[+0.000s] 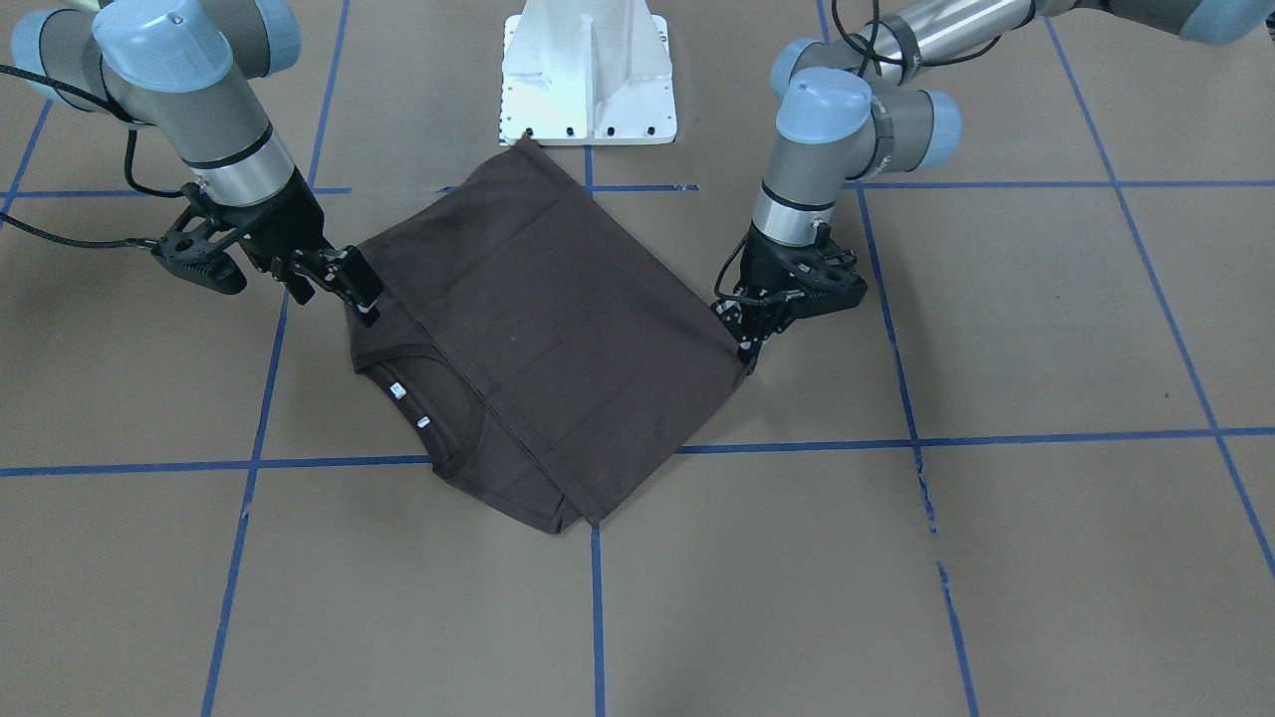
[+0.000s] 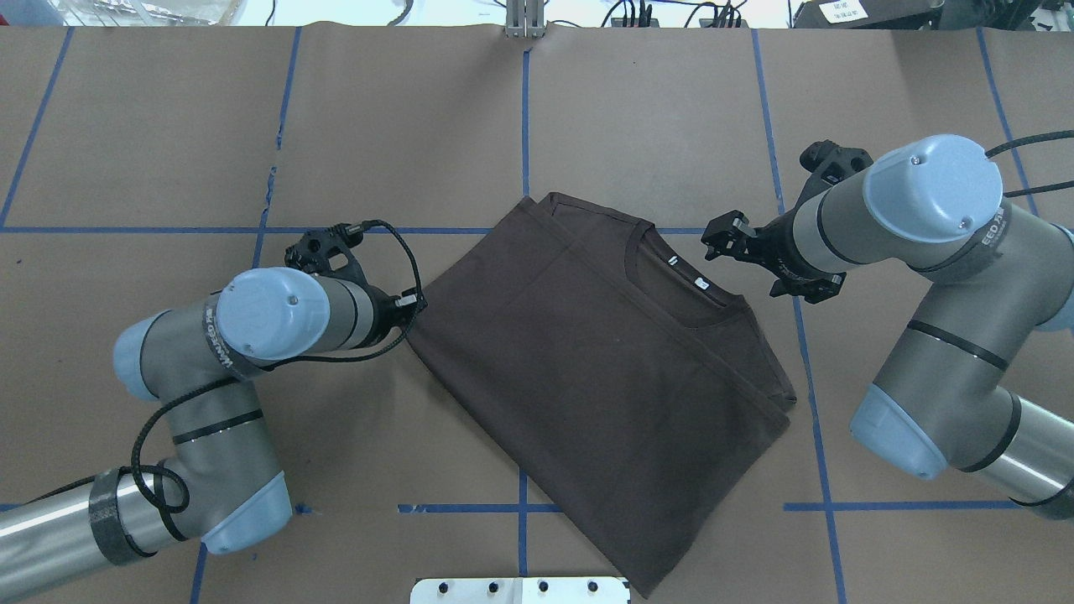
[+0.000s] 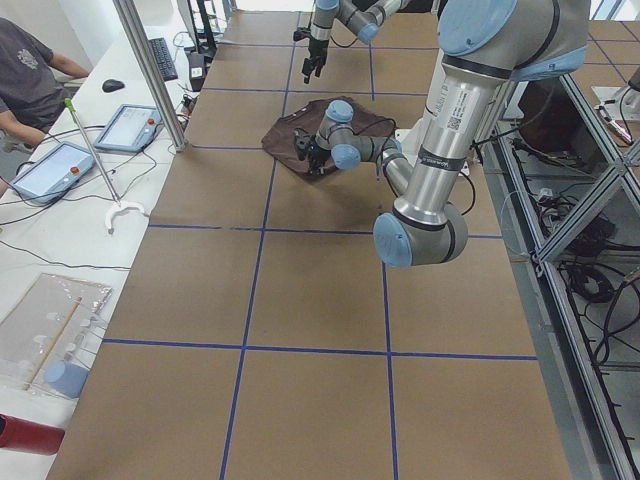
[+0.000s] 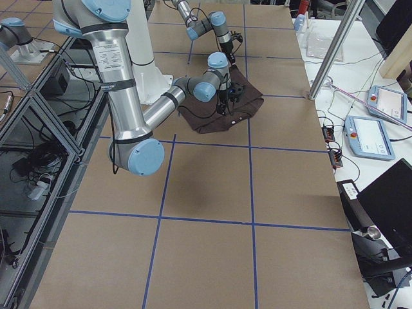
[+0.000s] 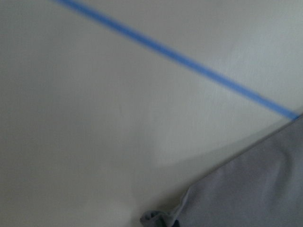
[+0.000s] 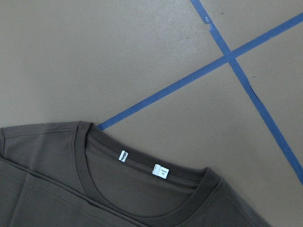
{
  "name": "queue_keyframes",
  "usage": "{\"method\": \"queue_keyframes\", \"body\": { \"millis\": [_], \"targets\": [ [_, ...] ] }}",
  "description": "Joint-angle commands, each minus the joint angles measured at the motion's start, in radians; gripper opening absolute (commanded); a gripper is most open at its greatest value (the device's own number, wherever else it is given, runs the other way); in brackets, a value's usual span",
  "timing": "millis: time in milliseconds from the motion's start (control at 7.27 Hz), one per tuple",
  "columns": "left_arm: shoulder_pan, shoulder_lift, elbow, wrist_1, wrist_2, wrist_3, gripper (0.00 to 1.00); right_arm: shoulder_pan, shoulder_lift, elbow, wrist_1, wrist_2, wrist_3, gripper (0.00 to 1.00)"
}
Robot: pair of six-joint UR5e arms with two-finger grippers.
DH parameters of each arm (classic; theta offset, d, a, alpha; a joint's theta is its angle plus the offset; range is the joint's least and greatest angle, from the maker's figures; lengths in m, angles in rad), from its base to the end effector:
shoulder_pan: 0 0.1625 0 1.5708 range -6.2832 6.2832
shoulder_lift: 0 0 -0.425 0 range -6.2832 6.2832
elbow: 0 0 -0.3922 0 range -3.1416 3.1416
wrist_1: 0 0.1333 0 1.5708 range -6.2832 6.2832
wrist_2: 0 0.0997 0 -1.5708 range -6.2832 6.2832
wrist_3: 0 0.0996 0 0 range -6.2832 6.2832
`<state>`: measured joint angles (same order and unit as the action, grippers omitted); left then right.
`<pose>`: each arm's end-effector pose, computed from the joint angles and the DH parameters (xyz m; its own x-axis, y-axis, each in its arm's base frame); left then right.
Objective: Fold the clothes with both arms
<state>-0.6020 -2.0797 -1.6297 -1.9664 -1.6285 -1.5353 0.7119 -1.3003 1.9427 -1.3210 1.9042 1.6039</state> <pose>0.4852 -0.4881 0.2976 0.4888 -0.2928 -0.8218 0.5093 0.8606 -0.0037 -0.3608 -0.4443 0.3185 0.4609 0.4390 0.7712 -0.4399 0.8678 -0.2311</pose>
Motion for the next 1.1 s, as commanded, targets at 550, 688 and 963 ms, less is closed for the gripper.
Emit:
{"method": "queue_keyframes", "body": {
  "millis": [550, 688, 963],
  "targets": [
    [-0.179, -0.384, 0.665, -0.416, -0.005, 0.054, 0.57, -0.092, 0.160, -0.168, 0.147, -0.002, 0.152, 1.00],
    [-0.179, -0.375, 0.606, -0.417, -0.048, 0.050, 0.61, -0.170, 0.168, -0.163, 0.143, -0.034, 0.234, 1.00],
    [-0.177, -0.268, 0.454, -0.416, -0.077, 0.052, 0.62, -0.355, 0.152, -0.160, 0.109, -0.201, 0.370, 0.94]
  ]
}}
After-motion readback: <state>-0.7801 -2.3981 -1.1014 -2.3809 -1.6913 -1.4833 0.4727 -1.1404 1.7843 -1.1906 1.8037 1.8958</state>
